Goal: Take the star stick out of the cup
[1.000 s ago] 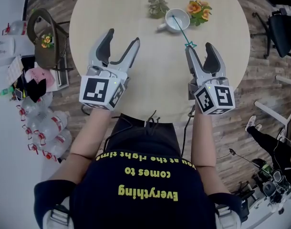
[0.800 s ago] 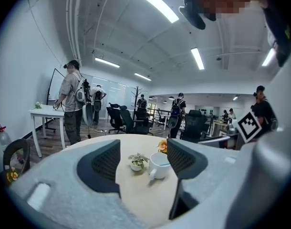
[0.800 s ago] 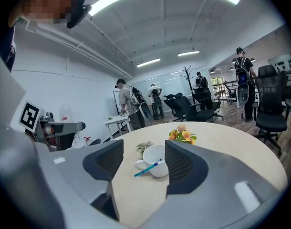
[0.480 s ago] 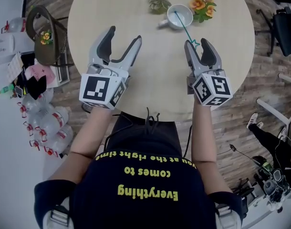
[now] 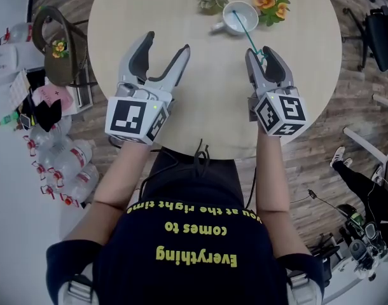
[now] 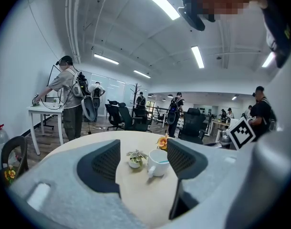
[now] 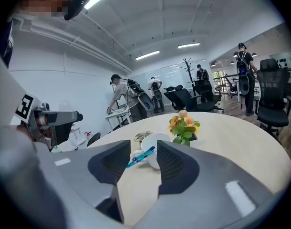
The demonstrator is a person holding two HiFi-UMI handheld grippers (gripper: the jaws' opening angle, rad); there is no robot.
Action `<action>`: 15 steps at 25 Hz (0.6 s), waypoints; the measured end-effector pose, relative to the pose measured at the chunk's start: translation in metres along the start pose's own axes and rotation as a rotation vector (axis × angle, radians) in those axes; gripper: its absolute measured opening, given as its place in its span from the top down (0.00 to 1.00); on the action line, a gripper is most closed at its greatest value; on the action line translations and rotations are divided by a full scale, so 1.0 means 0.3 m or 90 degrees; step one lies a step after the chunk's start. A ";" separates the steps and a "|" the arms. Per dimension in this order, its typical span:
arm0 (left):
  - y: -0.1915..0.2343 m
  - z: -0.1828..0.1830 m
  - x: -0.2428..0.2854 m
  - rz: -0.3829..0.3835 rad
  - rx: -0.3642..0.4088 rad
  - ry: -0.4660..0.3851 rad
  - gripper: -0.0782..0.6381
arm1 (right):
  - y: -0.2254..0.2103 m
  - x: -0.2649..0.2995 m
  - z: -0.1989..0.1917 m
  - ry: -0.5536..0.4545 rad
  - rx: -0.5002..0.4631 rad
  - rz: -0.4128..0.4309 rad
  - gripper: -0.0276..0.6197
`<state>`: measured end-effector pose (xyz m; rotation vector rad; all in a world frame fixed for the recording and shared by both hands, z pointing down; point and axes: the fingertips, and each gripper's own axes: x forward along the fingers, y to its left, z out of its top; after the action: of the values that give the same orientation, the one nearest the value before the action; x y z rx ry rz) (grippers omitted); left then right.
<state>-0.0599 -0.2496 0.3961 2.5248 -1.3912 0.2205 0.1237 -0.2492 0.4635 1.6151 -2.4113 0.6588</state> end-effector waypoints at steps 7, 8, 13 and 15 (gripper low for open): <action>-0.002 -0.010 -0.001 -0.001 -0.004 0.003 0.46 | 0.007 0.001 -0.011 0.005 -0.011 -0.004 0.73; -0.002 -0.012 0.000 -0.001 -0.004 0.004 0.46 | 0.005 0.001 -0.012 0.005 -0.013 -0.004 0.74; 0.002 -0.005 0.000 0.003 -0.006 0.003 0.46 | 0.007 -0.008 -0.007 0.005 -0.037 -0.013 0.79; 0.000 -0.006 -0.003 0.003 -0.005 0.003 0.46 | 0.006 -0.011 -0.011 0.006 -0.044 -0.017 0.82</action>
<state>-0.0605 -0.2486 0.3976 2.5129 -1.3940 0.2217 0.1230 -0.2445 0.4646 1.6093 -2.3747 0.5708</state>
